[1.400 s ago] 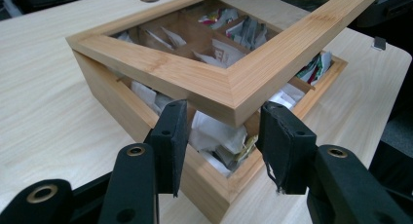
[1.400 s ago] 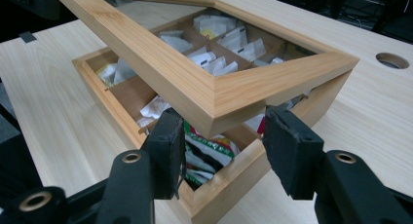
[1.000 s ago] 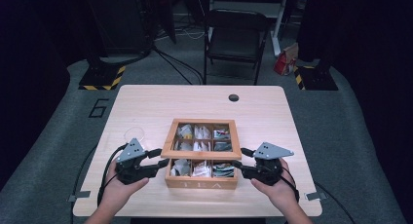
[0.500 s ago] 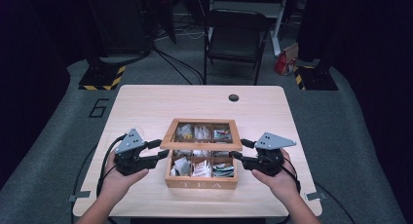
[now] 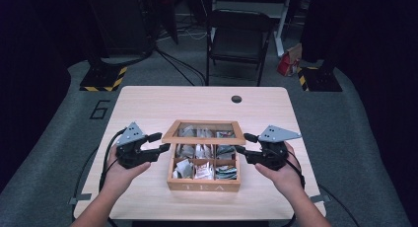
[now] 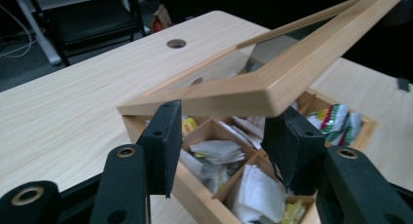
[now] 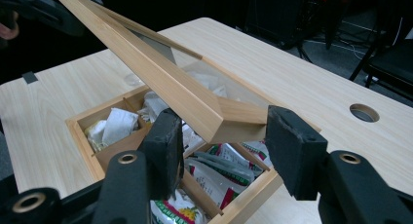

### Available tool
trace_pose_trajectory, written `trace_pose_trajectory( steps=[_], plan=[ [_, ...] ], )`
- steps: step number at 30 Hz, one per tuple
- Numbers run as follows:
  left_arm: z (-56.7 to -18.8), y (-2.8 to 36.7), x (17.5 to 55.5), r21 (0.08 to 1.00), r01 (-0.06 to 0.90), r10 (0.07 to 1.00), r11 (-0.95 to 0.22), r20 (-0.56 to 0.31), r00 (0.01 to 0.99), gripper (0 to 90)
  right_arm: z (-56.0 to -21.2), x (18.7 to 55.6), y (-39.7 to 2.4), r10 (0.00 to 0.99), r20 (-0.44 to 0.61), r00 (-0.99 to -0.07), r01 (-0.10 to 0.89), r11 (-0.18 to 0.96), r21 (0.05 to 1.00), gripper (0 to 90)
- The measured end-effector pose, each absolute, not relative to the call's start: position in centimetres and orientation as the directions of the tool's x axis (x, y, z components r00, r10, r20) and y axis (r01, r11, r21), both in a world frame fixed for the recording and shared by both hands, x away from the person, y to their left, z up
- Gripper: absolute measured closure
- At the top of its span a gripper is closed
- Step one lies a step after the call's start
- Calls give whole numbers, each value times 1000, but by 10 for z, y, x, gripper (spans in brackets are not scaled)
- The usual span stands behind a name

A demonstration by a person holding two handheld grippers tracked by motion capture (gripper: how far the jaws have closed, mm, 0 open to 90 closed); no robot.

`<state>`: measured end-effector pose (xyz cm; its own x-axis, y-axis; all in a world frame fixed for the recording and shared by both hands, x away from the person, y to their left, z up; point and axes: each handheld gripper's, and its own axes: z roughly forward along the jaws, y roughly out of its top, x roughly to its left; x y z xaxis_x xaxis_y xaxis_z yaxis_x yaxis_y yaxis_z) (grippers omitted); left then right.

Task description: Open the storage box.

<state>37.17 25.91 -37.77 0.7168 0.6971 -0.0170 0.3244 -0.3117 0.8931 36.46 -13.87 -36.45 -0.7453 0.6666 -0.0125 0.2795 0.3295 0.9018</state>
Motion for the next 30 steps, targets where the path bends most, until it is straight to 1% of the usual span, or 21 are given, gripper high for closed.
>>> trace_pose_trajectory(
  steps=[2, 8, 13, 18, 22, 30],
  plan=[
    [-382, 258, 381, 885, 345, 703, -312, -28, 710, 499, -361, 368, -139, 673, -3, -739, 282, 314, 907, 482],
    [-388, 251, 396, 880, 362, 715, -307, -37, 698, 511, -356, 373, -139, 678, 16, -735, 290, 293, 911, 482],
    [-391, 246, 406, 885, 366, 733, -289, -41, 679, 505, -353, 375, -138, 678, 6, -735, 285, 301, 910, 483],
    [-391, 244, 411, 891, 356, 738, -281, -37, 674, 510, -350, 377, -138, 681, 7, -733, 286, 299, 910, 482],
    [-390, 243, 413, 897, 354, 751, -266, -38, 660, 558, -349, 379, -138, 677, 0, -736, 278, 302, 912, 482],
    [-387, 241, 415, 895, 352, 757, -275, -24, 653, 562, -347, 382, -139, 675, -2, -738, 274, 301, 913, 482]
  ],
)
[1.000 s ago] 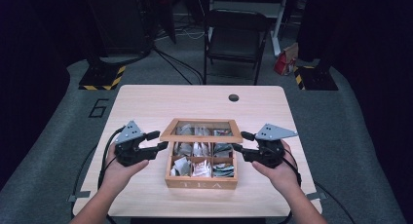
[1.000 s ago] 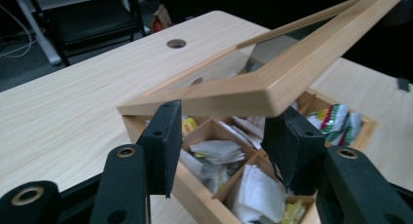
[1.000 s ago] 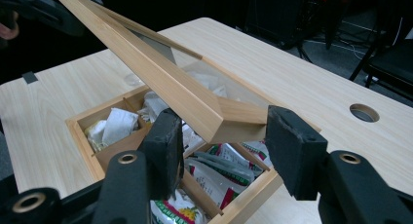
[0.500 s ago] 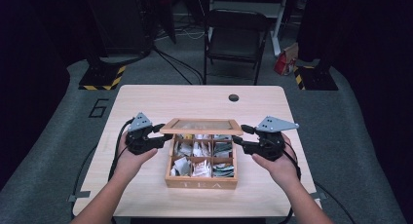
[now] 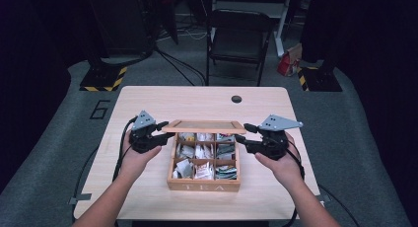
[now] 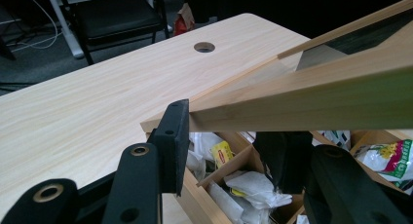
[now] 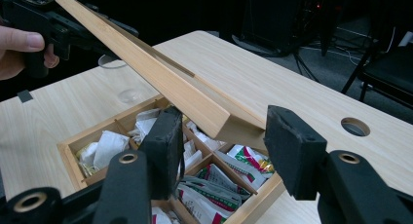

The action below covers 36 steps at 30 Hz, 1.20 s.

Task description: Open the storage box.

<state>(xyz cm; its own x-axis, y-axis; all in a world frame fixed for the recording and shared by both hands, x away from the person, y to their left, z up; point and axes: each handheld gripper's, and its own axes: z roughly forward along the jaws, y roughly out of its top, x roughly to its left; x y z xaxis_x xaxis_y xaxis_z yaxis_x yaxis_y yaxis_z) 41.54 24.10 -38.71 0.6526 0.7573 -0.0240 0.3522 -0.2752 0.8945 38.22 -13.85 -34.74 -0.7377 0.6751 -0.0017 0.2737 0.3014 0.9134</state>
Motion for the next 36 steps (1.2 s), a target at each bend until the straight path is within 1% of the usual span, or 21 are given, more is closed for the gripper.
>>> trace_pose_trajectory(
  steps=[4, 8, 12, 17, 20, 27, 36],
  plan=[
    [-385, 241, 418, 895, 355, 758, -272, -28, 651, 564, -348, 386, -139, 682, 16, -731, 290, 289, 912, 479],
    [-382, 241, 421, 890, 358, 755, -281, -26, 655, 567, -352, 394, -139, 680, -4, -733, 280, 307, 909, 488],
    [-378, 240, 426, 891, 358, 760, -279, -23, 649, 572, -355, 400, -140, 688, -1, -725, 287, 304, 908, 489],
    [-374, 240, 432, 896, 360, 762, -259, -40, 646, 573, -358, 410, -141, 702, -1, -712, 293, 298, 908, 489],
    [-372, 240, 435, 895, 364, 762, -257, -44, 646, 575, -363, 421, -143, 718, 18, -695, 317, 284, 905, 492],
    [-368, 241, 442, 897, 368, 762, -245, -56, 645, 576, -368, 432, -144, 733, 33, -679, 343, 277, 898, 493],
    [-363, 240, 450, 893, 367, 760, -261, -44, 648, 584, -376, 447, -140, 754, 26, -656, 360, 283, 889, 492]
  ],
)
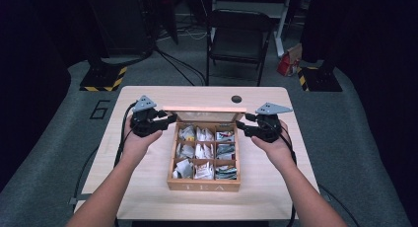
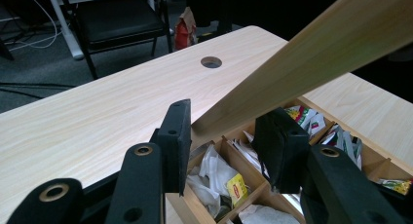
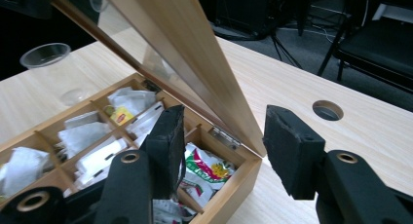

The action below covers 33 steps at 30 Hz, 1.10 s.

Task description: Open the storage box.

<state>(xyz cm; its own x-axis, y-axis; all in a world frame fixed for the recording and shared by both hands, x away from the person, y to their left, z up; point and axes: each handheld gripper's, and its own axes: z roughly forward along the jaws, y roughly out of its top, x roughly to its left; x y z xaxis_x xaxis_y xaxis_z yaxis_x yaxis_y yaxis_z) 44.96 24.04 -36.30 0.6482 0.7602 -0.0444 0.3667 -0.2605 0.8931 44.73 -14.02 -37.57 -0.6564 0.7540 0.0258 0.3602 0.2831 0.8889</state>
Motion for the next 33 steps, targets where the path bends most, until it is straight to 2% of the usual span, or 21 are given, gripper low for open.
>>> trace_pose_trajectory(
  steps=[23, 33],
  plan=[
    [-358, 240, 463, 899, 356, 760, -256, -40, 649, 596, -392, 476, -127, 759, 15, -651, 370, 299, 879, 526],
    [-358, 241, 467, 905, 353, 761, -238, -52, 647, 600, -401, 488, -128, 767, 56, -639, 409, 278, 869, 551]
  ],
)
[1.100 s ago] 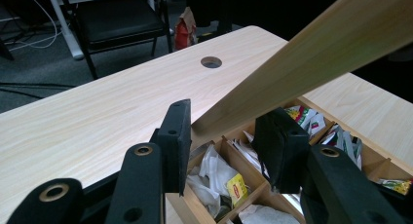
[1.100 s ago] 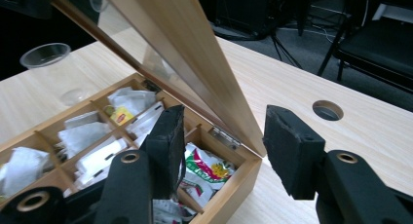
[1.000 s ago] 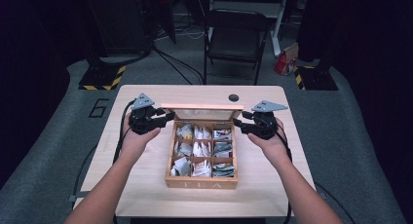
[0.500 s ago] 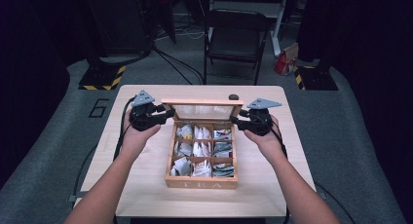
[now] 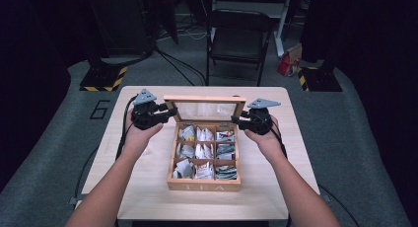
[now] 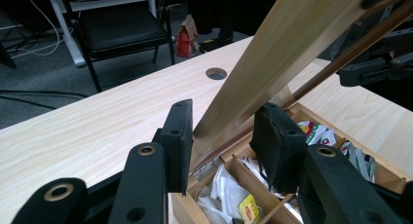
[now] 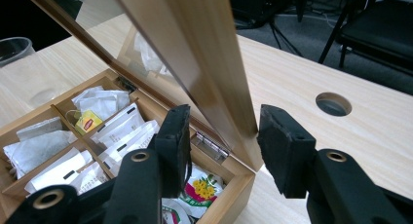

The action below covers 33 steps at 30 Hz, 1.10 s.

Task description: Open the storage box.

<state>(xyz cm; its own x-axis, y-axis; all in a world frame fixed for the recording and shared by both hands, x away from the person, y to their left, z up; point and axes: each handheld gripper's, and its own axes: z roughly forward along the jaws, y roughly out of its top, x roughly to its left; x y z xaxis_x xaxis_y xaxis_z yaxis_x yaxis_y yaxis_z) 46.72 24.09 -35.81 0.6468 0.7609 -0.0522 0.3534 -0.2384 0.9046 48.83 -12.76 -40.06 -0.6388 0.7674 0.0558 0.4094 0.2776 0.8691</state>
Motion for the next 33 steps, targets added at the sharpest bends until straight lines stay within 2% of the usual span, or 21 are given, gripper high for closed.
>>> trace_pose_trajectory(
  steps=[5, 33],
  plan=[
    [-358, 241, 469, 905, 355, 761, -234, -57, 646, 602, -401, 491, -128, 775, 63, -628, 418, 268, 868, 591],
    [-354, 239, 480, 903, 364, 775, -227, -59, 630, 613, -408, 504, -125, 777, 39, -629, 417, 294, 860, 601]
  ],
)
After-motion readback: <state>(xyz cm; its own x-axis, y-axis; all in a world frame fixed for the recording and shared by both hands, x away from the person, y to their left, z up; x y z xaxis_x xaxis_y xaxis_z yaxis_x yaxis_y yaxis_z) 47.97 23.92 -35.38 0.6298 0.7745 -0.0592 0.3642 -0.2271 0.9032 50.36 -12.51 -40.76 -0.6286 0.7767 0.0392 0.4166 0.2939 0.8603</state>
